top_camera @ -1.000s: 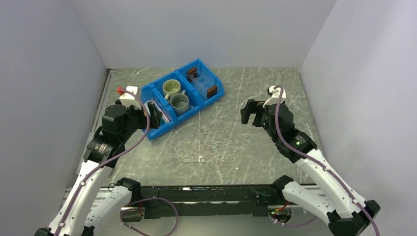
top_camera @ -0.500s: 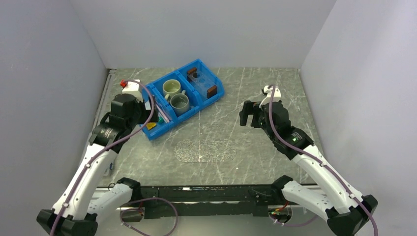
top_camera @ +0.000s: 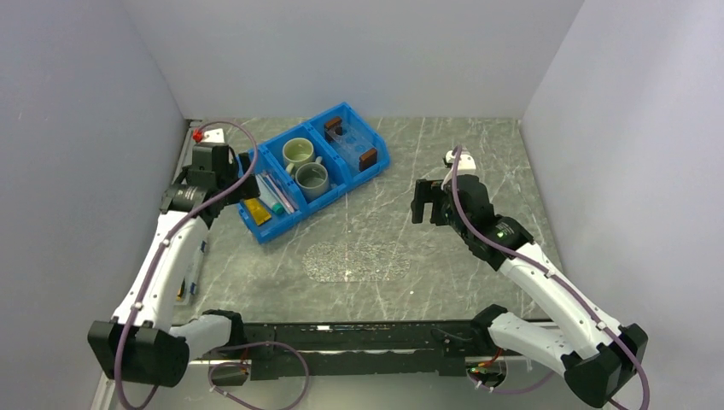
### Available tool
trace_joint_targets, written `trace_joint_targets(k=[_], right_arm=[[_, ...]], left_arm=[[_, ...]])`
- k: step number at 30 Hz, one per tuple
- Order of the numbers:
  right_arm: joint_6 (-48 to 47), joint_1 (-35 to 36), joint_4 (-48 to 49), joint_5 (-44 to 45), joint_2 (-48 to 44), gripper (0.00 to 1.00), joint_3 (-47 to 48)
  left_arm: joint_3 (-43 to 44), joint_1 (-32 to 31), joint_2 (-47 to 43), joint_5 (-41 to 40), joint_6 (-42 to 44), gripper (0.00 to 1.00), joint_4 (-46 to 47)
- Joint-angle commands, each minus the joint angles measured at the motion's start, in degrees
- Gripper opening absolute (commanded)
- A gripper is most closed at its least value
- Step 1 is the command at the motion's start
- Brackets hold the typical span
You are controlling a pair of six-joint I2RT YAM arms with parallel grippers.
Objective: Prepare toiletry sets of a toothbrush and toothpaste on the tray
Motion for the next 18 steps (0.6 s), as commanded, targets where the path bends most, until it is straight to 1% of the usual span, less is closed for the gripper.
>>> trace_joint_targets(k=[1, 6, 10, 13, 16, 18], right_arm=[[1.09, 0.18, -0.4, -0.43, 0.22, 1.0, -0.48], [2.22, 0.18, -0.05, -1.89, 0.89, 1.0, -1.13], [2.7, 0.17, 0.62, -3.59, 0.95, 1.0, -2.15], [2.31, 0.14, 0.34, -4.24, 0.77, 1.0, -2.37], [1.71, 0.17, -0.19, -4.24, 0.44, 1.0, -1.96], [1.53, 0.16, -0.31, -4.53, 0.05, 1.0, -1.8]], left_arm=[[3.87, 2.4, 3.93, -3.09, -2.09, 0.99, -1.66], [7.12, 4.53, 10.29, -2.32, -3.3, 0.99, -3.46], [9.25, 5.78, 15.15, -0.82, -3.45, 0.95, -4.07], [10.22, 7.0, 18.83, 0.26, -2.18, 0.93, -4.62], [10.68, 8.19, 22.15, 1.1, -1.96, 0.88, -5.54], [10.58, 10.33, 23.45, 2.15, -1.93, 0.86, -5.3]])
